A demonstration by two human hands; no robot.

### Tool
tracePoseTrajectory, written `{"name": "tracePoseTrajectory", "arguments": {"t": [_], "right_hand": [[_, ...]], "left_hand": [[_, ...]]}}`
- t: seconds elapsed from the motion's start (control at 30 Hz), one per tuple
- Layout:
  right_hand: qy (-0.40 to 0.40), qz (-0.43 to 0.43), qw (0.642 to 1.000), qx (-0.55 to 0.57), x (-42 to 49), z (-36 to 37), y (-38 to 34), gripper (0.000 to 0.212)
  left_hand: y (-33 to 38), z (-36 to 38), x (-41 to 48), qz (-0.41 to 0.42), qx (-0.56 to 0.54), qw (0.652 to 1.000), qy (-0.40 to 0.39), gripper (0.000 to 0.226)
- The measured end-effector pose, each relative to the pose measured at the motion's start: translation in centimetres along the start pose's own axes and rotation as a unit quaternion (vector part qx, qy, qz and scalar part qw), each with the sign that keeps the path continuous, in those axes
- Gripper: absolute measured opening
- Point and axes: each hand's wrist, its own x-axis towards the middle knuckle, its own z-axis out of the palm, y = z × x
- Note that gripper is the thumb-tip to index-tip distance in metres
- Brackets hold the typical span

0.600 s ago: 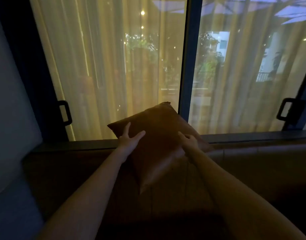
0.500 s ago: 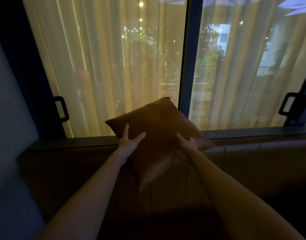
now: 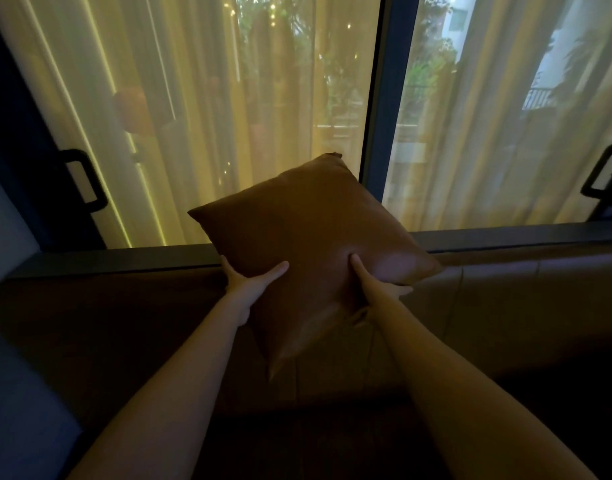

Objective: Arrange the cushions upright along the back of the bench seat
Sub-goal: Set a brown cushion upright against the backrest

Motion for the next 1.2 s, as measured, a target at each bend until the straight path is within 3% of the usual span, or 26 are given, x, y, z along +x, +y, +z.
{"name": "tracePoseTrajectory", "arguments": {"t": [0.13, 0.3, 0.7, 0.83, 0.93, 1.03, 1.2], "right_hand": [[-0.032, 0.026, 0.998, 0.050, 0.4, -0.1, 0.7, 0.142], [-0.010, -0.016, 0.997, 0.072, -0.9, -0.3, 0.8, 0.124], [0.013, -0.067, 0.996, 0.058, -4.4, -5.0, 3.9, 0.118], [-0.001, -0.066, 0.995, 0.069, -6.4, -7.4, 6.6, 0.116], [-0.021, -0.051, 0.997, 0.058, -5.2, -8.7, 9.9, 0.137], [0.013, -0.051, 0.996, 0.073, -9.5, -10.4, 11.7, 0.118], [0.019, -0.052, 0.996, 0.066, -12.7, -12.5, 17.5, 0.120]], "left_hand": [[-0.4, -0.1, 0.1, -0.028, -0.053, 0.998, -0.012, 0.136], [-0.3, 0.1, -1.0, 0.006, -0.093, 0.996, 0.000, 0.126], [-4.3, 0.6, -8.1, 0.052, -0.160, 0.984, 0.056, 0.122], [-7.3, 0.4, -11.2, 0.052, -0.166, 0.983, 0.056, 0.124], [-9.7, -0.1, -13.6, 0.046, -0.170, 0.983, 0.052, 0.124], [-12.4, -1.3, -15.7, 0.036, -0.167, 0.984, 0.054, 0.127], [-17.2, -4.3, -19.0, 0.012, -0.164, 0.985, 0.056, 0.118]]}}
